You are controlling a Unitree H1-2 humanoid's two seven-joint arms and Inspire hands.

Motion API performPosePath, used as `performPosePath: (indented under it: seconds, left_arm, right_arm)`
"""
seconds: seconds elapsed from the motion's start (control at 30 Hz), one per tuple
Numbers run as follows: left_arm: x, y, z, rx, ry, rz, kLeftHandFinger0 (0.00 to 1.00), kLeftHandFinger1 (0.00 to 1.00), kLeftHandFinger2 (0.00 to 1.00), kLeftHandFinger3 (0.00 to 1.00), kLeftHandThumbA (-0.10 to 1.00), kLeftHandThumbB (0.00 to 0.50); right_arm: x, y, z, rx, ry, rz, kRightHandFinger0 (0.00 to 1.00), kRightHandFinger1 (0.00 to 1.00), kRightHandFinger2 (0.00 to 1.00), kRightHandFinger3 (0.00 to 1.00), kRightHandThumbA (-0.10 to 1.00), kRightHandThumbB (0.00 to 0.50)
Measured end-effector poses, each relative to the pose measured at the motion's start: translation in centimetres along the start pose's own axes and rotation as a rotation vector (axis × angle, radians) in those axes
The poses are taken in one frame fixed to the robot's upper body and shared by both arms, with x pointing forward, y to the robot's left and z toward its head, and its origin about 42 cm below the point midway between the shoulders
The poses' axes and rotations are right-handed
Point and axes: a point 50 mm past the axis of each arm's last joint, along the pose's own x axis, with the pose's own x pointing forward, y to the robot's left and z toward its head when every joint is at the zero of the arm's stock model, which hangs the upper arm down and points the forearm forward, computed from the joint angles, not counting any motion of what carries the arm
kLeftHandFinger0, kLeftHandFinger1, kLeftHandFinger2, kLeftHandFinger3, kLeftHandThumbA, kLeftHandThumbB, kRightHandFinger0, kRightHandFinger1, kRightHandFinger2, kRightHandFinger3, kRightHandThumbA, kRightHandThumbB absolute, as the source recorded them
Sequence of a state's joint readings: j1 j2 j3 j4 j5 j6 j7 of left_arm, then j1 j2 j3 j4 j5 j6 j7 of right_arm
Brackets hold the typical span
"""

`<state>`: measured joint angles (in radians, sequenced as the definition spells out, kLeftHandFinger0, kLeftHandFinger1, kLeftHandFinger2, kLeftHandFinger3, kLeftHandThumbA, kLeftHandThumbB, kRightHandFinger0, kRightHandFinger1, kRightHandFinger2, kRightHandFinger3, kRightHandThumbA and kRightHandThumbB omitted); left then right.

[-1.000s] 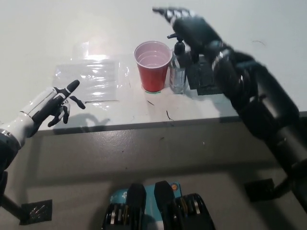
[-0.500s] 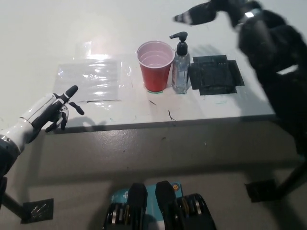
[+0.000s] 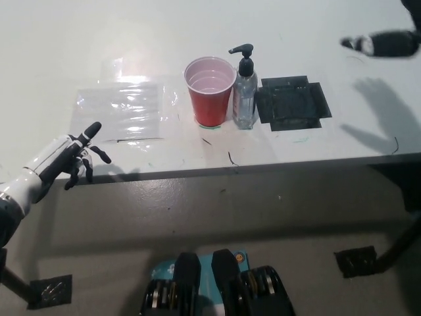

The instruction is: The robot uses its right hand to press the hand soap kept in the middle of the table to get liquid hand soap out

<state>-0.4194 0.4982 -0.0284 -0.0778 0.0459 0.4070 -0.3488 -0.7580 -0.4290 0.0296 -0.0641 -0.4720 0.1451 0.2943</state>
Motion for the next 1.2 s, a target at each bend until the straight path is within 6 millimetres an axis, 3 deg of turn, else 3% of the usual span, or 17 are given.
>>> performPosePath:
  seconds: [0.33,0.37,0.4,0.6,0.7,0.73,0.83,0.9,1.03,1.2]
  left_arm:
    - [0.0,0.1,0.0,0.002,0.0,0.001,0.09,0.08,0.18,0.44,1.0,0.085]
    - [0.0,0.1,0.0,0.002,0.0,0.002,0.07,0.07,0.18,0.44,1.0,0.076]
    - [0.0,0.1,0.0,0.002,0.0,0.002,0.08,0.07,0.18,0.45,1.0,0.08]
    - [-0.1,0.1,-0.1,0.0,0.001,0.003,0.11,0.1,0.23,0.49,1.0,0.062]
    - [-0.1,0.2,-0.1,-0.002,0.001,0.007,0.1,0.09,0.22,0.48,1.0,0.066]
    - [-0.1,0.3,-0.1,-0.002,0.001,0.008,0.11,0.1,0.22,0.49,1.0,0.064]
    - [-0.2,0.3,-0.1,-0.003,0.003,0.01,0.11,0.1,0.22,0.47,1.0,0.068]
    - [-0.2,0.3,-0.1,-0.003,0.002,0.01,0.1,0.09,0.2,0.46,1.0,0.067]
    - [-0.2,0.2,-0.2,-0.005,0.003,0.01,0.07,0.06,0.18,0.44,1.0,0.05]
    - [-0.3,0.3,-0.3,-0.007,0.006,0.015,0.08,0.07,0.18,0.48,1.0,0.057]
  right_arm:
    - [-7.1,2.0,-3.6,0.122,0.128,0.008,1.0,1.0,1.0,1.0,1.0,0.453]
    - [-7.8,2.4,-4.0,0.133,0.144,0.01,1.0,1.0,1.0,1.0,1.0,0.408]
    - [-8.6,2.8,-4.4,0.145,0.163,0.01,1.0,1.0,1.0,1.0,1.0,0.394]
    - [-13.1,5.1,-6.8,0.251,0.285,-0.026,1.0,1.0,1.0,1.0,1.0,0.452]
    - [-15.8,6.6,-8.0,0.306,0.362,-0.051,1.0,1.0,1.0,1.0,1.0,0.405]
    - [-16.6,7.0,-8.4,0.314,0.384,-0.053,1.0,1.0,1.0,1.0,1.0,0.36]
    - [-18.6,8.1,-9.4,0.34,0.441,-0.057,1.0,1.0,1.0,1.0,1.0,0.304]
    - [-19.6,8.5,-9.8,0.358,0.46,-0.069,1.0,1.0,1.0,1.0,1.0,0.309]
    - [-21.4,9.5,-10.8,0.413,0.503,-0.1,1.0,1.0,1.0,1.0,1.0,0.371]
    - [-23.2,10.7,-11.3,0.487,0.535,-0.137,1.0,1.0,1.0,1.0,1.0,0.418]
